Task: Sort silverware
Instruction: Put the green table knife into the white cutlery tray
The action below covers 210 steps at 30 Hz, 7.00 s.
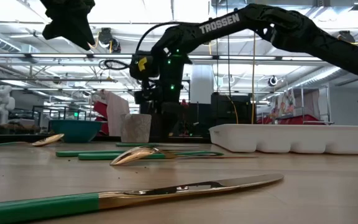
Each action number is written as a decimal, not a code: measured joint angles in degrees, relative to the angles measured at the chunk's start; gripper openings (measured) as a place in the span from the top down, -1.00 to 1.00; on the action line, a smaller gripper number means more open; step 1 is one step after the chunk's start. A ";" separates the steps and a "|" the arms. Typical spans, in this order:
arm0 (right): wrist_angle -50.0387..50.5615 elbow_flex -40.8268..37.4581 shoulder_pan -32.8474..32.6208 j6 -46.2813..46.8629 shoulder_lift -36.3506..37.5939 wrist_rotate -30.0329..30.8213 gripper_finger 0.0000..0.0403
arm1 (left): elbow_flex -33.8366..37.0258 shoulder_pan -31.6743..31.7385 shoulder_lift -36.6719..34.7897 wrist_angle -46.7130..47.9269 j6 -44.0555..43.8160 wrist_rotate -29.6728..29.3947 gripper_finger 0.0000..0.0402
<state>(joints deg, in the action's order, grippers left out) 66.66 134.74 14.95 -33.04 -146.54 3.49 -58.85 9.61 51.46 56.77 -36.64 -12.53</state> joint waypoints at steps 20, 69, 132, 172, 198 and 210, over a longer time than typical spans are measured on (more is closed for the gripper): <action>-5.07 0.13 -0.72 -7.90 1.53 -4.82 0.31 | 0.00 0.00 0.00 -0.02 1.02 -1.46 0.39; -4.46 0.30 -2.21 -1.58 -3.67 -3.58 0.99 | 0.00 0.00 0.00 -0.07 1.53 -1.49 0.39; -0.10 0.16 -1.12 2.78 -3.48 -5.83 0.24 | 5.25 0.00 0.00 1.98 2.46 -2.97 0.39; -2.03 -0.01 -4.64 1.14 -0.11 -1.87 1.00 | 5.22 0.00 -0.61 2.56 4.39 -2.67 0.39; 11.34 0.20 -4.77 -0.73 20.65 5.60 1.00 | 5.18 0.01 -0.63 2.25 3.93 -2.73 0.39; 23.78 0.28 -3.97 -21.01 27.62 5.35 1.00 | 5.18 0.00 -0.63 2.14 3.99 -3.43 0.39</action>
<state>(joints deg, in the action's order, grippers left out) 90.44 135.02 10.98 -54.05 -118.91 8.84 -53.67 9.61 50.83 58.92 -32.64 -15.96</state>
